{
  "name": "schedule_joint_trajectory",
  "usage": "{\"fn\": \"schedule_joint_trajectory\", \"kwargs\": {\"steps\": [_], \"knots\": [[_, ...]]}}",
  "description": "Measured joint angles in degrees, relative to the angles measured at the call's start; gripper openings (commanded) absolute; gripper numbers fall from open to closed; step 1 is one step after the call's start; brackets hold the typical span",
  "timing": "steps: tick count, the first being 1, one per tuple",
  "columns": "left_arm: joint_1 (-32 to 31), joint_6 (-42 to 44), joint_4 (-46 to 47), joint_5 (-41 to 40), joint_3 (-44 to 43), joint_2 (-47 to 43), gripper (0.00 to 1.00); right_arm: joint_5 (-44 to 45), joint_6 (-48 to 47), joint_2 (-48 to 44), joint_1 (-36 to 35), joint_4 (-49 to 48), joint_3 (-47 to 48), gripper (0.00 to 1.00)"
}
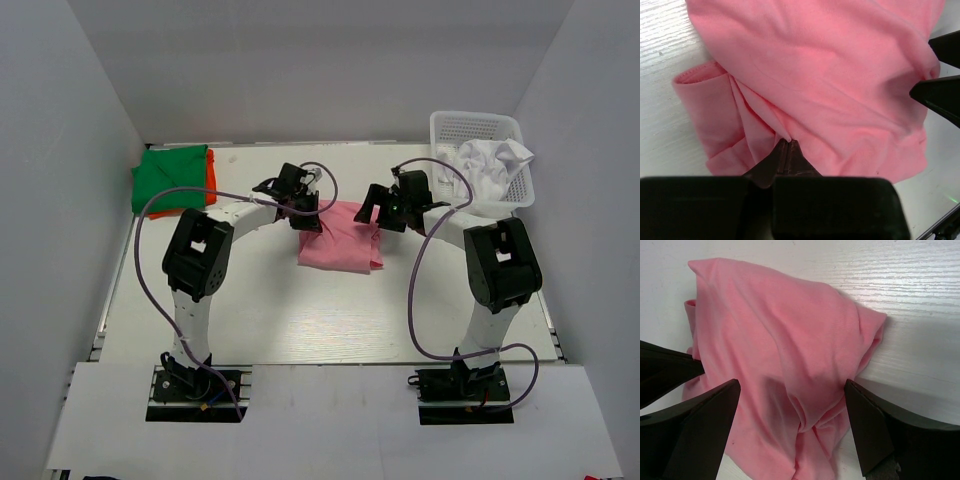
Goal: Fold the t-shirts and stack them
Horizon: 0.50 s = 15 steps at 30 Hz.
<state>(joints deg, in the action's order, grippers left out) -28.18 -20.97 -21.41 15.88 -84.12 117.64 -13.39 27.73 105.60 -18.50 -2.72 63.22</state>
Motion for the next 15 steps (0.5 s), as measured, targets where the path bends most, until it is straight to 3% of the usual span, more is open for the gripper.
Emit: {"fn": "schedule_joint_trajectory", "kwargs": {"steps": [15], "knots": [[0.1, -2.4, 0.9, -3.3, 5.4, -8.4, 0.00, 1.0, 0.3, 0.2, 0.0, -0.1, 0.0, 0.90]]}}
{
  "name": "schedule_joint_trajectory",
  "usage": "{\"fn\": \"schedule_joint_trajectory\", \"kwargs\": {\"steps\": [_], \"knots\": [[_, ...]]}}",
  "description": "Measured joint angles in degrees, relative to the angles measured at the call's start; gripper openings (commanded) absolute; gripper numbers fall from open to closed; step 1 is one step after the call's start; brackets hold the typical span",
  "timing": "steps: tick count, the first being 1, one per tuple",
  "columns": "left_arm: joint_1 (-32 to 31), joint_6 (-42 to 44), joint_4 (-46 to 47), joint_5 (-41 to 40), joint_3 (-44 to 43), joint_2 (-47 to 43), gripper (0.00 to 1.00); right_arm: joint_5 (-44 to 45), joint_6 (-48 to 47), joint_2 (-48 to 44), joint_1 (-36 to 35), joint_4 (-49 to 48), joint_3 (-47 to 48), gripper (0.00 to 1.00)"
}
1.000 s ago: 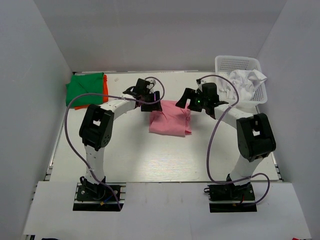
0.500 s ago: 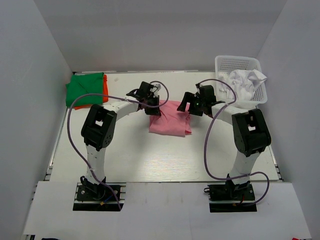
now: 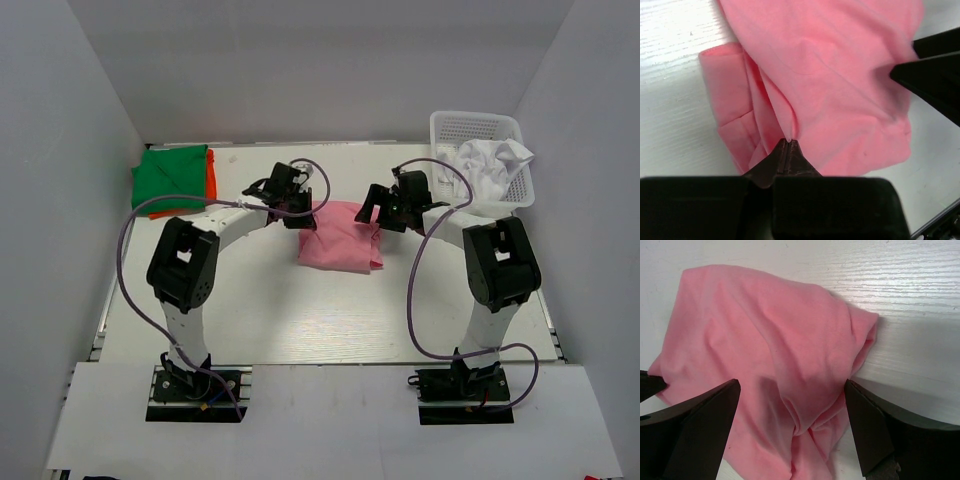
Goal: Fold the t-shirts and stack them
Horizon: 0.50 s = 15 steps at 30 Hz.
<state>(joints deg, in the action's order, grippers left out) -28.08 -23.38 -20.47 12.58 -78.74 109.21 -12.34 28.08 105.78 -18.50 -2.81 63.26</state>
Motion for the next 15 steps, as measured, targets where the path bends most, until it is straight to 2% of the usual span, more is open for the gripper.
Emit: {"fn": "schedule_joint_trajectory", "kwargs": {"steps": [9, 11, 12, 13, 14, 15], "knots": [[1.4, -4.0, -4.0, -5.6, -1.9, 7.6, 0.01, 1.8, 0.1, 1.6, 0.1, 0.6, 0.7, 0.90], [1.8, -4.2, -4.4, -6.3, -2.0, 7.6, 0.28, 2.1, 0.0, 1.6, 0.1, 1.0, 0.8, 0.90], [1.8, -4.2, -4.6, -6.7, -2.0, 7.6, 0.38, 2.1, -0.1, 1.6, 0.1, 1.1, 0.8, 0.90], [1.7, -4.2, -4.9, -6.9, -2.2, 7.6, 0.57, 2.1, -0.2, 1.6, 0.1, 1.1, 0.8, 0.90], [1.5, -4.2, -5.1, -7.1, -2.7, 7.6, 0.69, 2.1, -0.3, 1.6, 0.1, 1.2, 0.8, 0.90], [1.3, -4.0, -5.0, -7.2, -3.0, 7.4, 0.77, 2.1, -0.4, 1.6, 0.1, 1.2, 0.8, 0.90]]}}
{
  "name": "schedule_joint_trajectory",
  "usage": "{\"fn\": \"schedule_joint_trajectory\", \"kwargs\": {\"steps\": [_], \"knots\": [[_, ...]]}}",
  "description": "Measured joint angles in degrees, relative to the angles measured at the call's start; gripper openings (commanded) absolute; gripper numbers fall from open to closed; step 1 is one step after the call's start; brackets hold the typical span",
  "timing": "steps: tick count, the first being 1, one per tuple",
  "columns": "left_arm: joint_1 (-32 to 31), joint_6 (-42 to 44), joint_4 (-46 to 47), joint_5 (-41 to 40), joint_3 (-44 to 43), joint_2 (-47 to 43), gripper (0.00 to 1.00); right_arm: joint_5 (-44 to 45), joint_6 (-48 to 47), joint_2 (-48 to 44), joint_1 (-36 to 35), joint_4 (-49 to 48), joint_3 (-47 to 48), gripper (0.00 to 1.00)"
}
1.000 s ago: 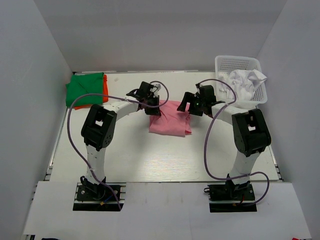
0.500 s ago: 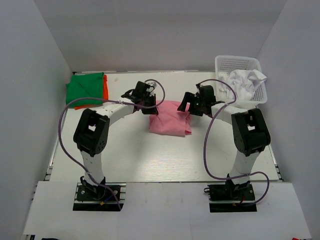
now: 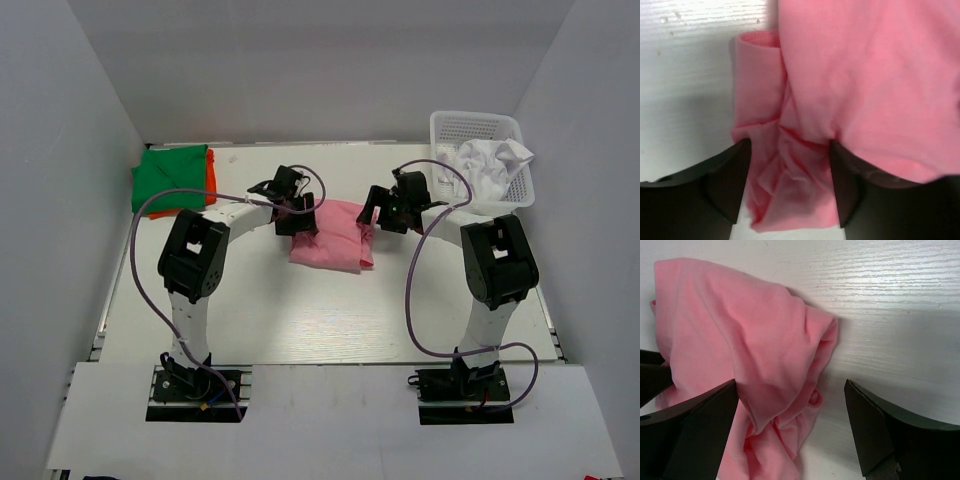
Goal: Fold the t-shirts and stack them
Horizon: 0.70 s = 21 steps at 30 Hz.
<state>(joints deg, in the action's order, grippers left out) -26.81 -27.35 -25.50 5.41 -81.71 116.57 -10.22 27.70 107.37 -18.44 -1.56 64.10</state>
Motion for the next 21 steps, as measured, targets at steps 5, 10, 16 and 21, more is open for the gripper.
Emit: {"fn": "schedule_joint_trajectory", "kwargs": {"steps": [5, 10, 16, 21], "knots": [[-0.7, 0.8, 0.1, -0.7, 0.2, -2.9, 0.99, -0.4, -1.1, -0.2, 0.0, 0.2, 0.3, 0.90], [-0.4, 2.3, 0.7, -1.7, 0.7, -5.7, 0.99, -1.0, -1.4, -2.5, 0.0, 0.2, 0.3, 0.90], [-0.2, 6.0, 0.0, -2.9, -1.8, -2.4, 0.99, -1.5, -2.4, -8.1, 0.0, -0.2, -1.7, 0.90], [-0.2, 9.2, 0.2, 0.1, -5.6, 3.7, 0.99, -1.5, -2.7, -11.8, 0.0, -0.2, -4.4, 0.90]]}}
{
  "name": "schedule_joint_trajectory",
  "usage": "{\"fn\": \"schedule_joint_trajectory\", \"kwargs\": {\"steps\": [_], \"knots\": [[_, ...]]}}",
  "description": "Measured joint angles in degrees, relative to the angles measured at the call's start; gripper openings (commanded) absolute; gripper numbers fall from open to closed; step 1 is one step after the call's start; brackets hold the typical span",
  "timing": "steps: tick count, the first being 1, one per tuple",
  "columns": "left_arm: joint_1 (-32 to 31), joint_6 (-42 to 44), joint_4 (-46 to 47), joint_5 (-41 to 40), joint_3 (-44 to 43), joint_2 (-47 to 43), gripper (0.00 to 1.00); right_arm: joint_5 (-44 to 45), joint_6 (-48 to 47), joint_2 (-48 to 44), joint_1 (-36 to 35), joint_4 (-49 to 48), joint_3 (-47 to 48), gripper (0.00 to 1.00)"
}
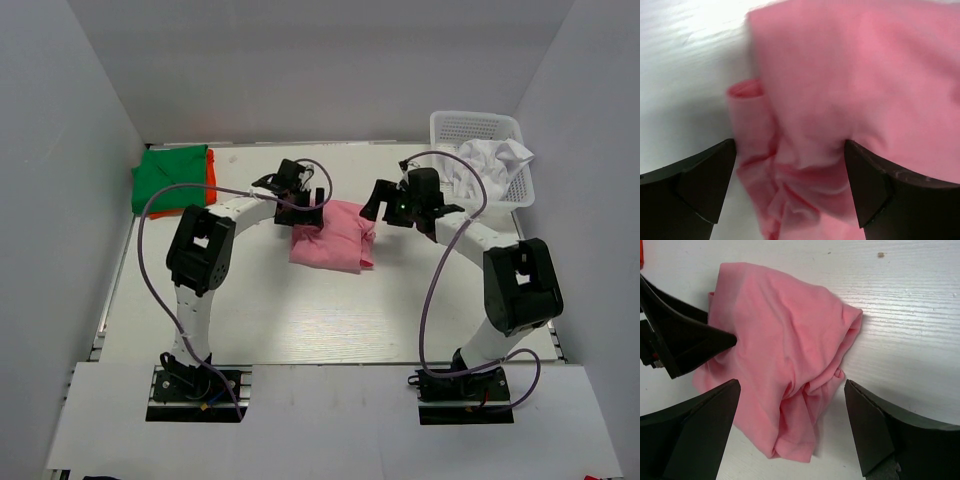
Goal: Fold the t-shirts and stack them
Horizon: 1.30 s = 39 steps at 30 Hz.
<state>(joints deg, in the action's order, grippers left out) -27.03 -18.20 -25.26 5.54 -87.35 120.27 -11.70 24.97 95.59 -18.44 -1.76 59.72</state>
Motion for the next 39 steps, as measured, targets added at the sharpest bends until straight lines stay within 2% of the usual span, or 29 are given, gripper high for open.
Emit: {"fn": "schedule_joint_trajectory", "kwargs": {"steps": [3, 4, 7, 8, 11, 17, 21, 32, 39], "knots": [[-0.1, 1.0, 0.6, 2.6, -2.3, 1.4, 0.81, 0.2, -0.2, -1.2, 0.0, 0.0, -1.2, 0.90], [-0.2, 1.2, 0.9, 3.5, -2.4, 1.9, 0.67, 0.3, -0.2, -1.4, 0.0, 0.0, -1.5, 0.90], [-0.4, 1.7, 1.6, 5.0, -2.3, 2.6, 0.44, 0.8, -0.2, -1.5, 0.1, 0.2, -1.8, 0.90], [-0.4, 1.8, 2.0, 5.5, -2.1, 2.8, 0.27, 0.9, -0.2, -1.6, 0.2, 0.2, -2.0, 0.90], [-0.4, 1.9, 3.1, 6.5, -2.0, 3.5, 0.00, 0.9, -0.2, -1.7, 0.7, 0.2, -2.6, 0.90], [-0.2, 2.8, 2.9, 7.1, -4.6, 4.6, 0.00, 0.5, -0.2, -3.0, 1.6, -0.2, -4.6, 0.90], [-0.1, 6.3, 2.5, 5.1, -5.0, 3.5, 0.00, 0.3, -0.4, -4.6, 2.1, -1.0, -6.4, 0.90], [1.7, 17.0, -0.4, -2.8, -6.8, -10.4, 0.00, 0.4, -0.8, -6.3, 3.1, -3.1, -7.5, 0.90], [6.0, 22.6, -2.9, -8.9, -8.9, -12.9, 0.00, 0.4, -0.8, -6.3, 3.1, -4.0, -7.4, 0.90]]}}
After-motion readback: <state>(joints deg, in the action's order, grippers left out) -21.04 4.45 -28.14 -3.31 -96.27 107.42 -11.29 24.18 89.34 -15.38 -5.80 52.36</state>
